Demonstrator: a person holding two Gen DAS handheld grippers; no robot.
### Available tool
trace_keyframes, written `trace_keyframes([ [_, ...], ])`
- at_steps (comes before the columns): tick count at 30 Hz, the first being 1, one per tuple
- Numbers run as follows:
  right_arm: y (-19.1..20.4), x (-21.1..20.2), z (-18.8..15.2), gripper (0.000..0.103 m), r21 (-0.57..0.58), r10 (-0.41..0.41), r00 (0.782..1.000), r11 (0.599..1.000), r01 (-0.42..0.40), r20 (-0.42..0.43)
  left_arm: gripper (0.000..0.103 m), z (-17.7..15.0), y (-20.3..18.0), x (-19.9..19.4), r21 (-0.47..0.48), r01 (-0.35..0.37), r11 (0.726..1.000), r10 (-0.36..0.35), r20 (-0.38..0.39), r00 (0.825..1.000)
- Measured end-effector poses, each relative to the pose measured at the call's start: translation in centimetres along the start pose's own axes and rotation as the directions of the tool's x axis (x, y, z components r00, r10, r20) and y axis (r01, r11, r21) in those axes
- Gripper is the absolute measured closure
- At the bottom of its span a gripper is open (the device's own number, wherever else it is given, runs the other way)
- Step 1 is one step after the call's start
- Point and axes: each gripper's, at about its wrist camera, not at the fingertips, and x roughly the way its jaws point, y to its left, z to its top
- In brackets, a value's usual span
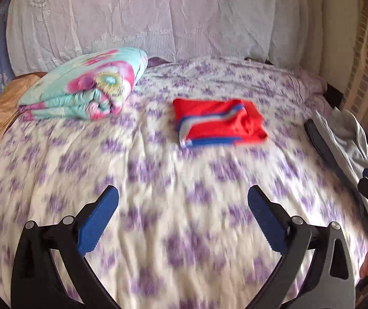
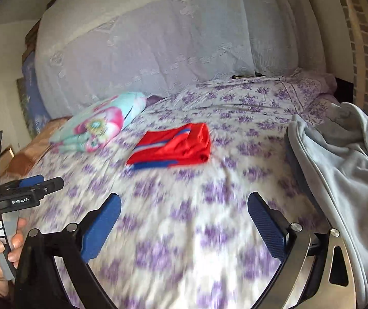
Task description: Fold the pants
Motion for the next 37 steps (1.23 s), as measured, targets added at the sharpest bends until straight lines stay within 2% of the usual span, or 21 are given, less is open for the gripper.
trace_keyframes([
  [5,1.1,-5.0,-4.5,0.004,-0.062,0.011,1.0,0.998,-0.012,-0.009,0.005,-5.4,-0.4,-3.9,-0.015,-0.005,1.0,0.005,-0.008,1.0],
  [8,1.4,-6.8,-5.9,0.004,-0.059,0.009,1.0,0.998,-0.01,-0.006,0.005,-7.3,-1.1,-5.9,0.005,-0.048,0.999,0.048,-0.004,0.999],
  [10,1.9,-7.8,-6.6,0.004,-0.065,-0.015,1.0,0.998,0.015,0.003,0.005,-8.1,-1.5,-7.4,0.028,-0.122,0.992,0.121,0.041,0.992],
  [13,2.6,-9.3,-7.7,0.004,-0.091,-0.044,0.999,0.995,0.046,0.028,0.005,-8.8,-2.2,-8.9,0.051,-0.228,0.972,0.223,0.092,0.97],
  [19,3.1,-10.9,-8.5,0.004,-0.089,-0.047,0.998,0.995,0.051,0.041,0.005,-9.0,-2.1,-10.8,0.029,-0.213,0.977,0.209,0.108,0.972],
  [23,3.0,-11.6,-8.7,0.004,-0.084,-0.057,0.997,0.995,0.062,0.054,0.005,-9.3,-2.9,-11.4,0.05,-0.243,0.969,0.234,0.142,0.962],
  [26,3.0,-11.8,-9.0,0.004,-0.08,-0.064,0.997,0.994,0.068,0.052,0.005,-9.4,-3.5,-11.7,0.067,-0.198,0.978,0.187,0.146,0.971],
  [29,3.0,-11.9,-9.3,0.004,-0.083,-0.066,0.997,0.994,0.069,0.046,0.005,-9.5,-3.8,-12.2,0.076,-0.214,0.974,0.198,0.174,0.965],
  [37,2.6,-11.9,-9.3,0.004,-0.07,-0.069,0.997,0.995,0.071,0.04,0.005,-9.3,-3.5,-12.1,0.066,-0.239,0.969,0.226,0.157,0.961],
])
